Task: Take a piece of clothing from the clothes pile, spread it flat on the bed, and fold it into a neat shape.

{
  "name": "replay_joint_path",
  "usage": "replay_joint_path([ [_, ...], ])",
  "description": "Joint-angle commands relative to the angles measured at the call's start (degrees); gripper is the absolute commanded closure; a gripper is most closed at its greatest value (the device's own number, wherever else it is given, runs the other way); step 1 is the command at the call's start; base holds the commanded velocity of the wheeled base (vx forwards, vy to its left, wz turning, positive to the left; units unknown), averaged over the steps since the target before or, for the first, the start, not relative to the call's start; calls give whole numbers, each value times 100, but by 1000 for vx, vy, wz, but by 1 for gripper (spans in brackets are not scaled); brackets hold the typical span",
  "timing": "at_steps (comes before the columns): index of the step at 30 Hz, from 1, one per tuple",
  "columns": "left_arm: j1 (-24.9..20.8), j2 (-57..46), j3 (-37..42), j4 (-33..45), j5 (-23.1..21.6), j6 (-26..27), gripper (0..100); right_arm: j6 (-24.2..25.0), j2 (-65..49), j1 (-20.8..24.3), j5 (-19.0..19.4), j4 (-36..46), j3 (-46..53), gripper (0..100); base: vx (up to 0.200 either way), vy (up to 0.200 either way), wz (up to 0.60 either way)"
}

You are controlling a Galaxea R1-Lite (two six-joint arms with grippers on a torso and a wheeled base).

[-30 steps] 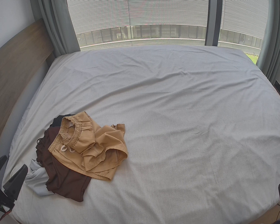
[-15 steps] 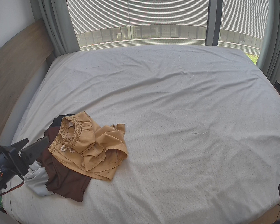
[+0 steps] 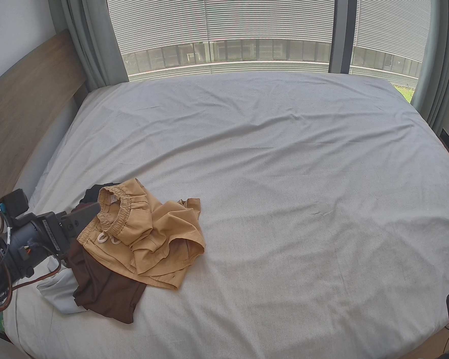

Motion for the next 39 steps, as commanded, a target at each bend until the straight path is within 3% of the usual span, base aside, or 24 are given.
replay_joint_path([
  [1,6,468,-64,-140,5,-3,0,0,-93,0,1,-1,101,0,0,0,0],
  [22,709,2006,-916,-271,-320,-109,0,0,-93,0,1,-1,101,0,0,0,0],
  [39,718,3474,-1672,-895,-355,-161,0,0,-93,0,1,-1,101,0,0,0,0],
])
